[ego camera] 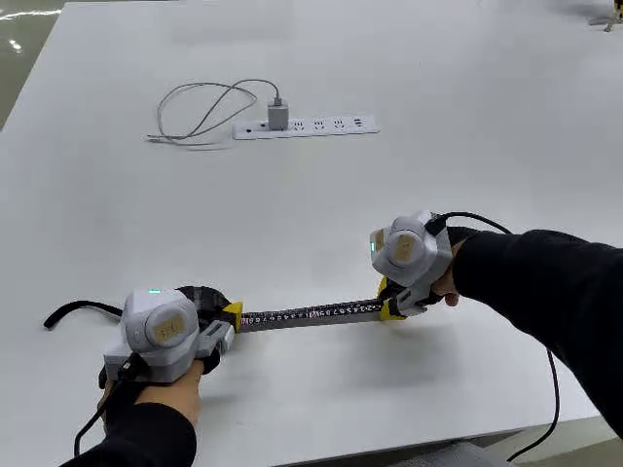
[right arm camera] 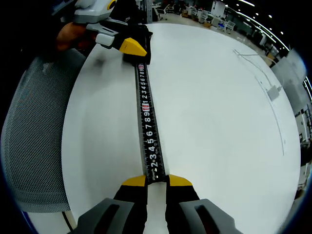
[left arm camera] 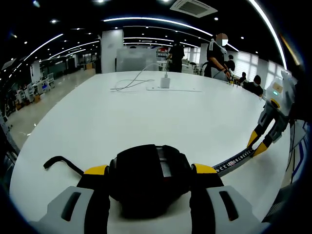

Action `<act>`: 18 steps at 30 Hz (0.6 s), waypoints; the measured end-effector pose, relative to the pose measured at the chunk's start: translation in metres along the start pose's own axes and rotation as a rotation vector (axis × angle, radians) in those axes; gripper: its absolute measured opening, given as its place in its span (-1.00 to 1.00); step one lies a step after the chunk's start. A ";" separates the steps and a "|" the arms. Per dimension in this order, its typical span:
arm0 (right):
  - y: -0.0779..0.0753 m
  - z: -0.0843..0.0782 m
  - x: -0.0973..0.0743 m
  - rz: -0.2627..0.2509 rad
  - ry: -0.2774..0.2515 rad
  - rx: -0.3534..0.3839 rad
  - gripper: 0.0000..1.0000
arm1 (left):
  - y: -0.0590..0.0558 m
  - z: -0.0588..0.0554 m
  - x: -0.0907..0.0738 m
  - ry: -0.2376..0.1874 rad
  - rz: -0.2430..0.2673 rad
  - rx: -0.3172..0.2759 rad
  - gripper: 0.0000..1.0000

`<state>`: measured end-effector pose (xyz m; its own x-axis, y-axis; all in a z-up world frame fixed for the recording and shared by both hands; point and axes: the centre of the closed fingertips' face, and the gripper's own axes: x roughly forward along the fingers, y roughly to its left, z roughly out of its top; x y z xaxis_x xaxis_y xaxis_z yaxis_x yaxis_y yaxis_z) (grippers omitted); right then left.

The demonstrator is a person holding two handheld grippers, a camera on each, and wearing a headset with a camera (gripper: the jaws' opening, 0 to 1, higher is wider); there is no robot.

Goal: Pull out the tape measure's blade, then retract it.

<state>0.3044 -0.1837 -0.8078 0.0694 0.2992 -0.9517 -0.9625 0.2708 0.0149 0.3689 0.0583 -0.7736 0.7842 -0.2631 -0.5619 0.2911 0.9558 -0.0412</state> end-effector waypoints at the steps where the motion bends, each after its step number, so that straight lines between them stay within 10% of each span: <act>1: 0.000 0.000 0.000 0.000 0.000 -0.002 -0.81 | 0.000 0.000 0.000 0.000 0.000 0.000 0.25; 18: 0.000 0.006 0.002 -0.003 -0.008 0.018 -0.81 | 0.000 0.000 0.000 0.010 -0.001 0.002 0.25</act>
<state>0.3064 -0.1779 -0.8077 0.0749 0.3057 -0.9492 -0.9573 0.2886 0.0174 0.3692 0.0581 -0.7733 0.7785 -0.2623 -0.5703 0.2925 0.9554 -0.0400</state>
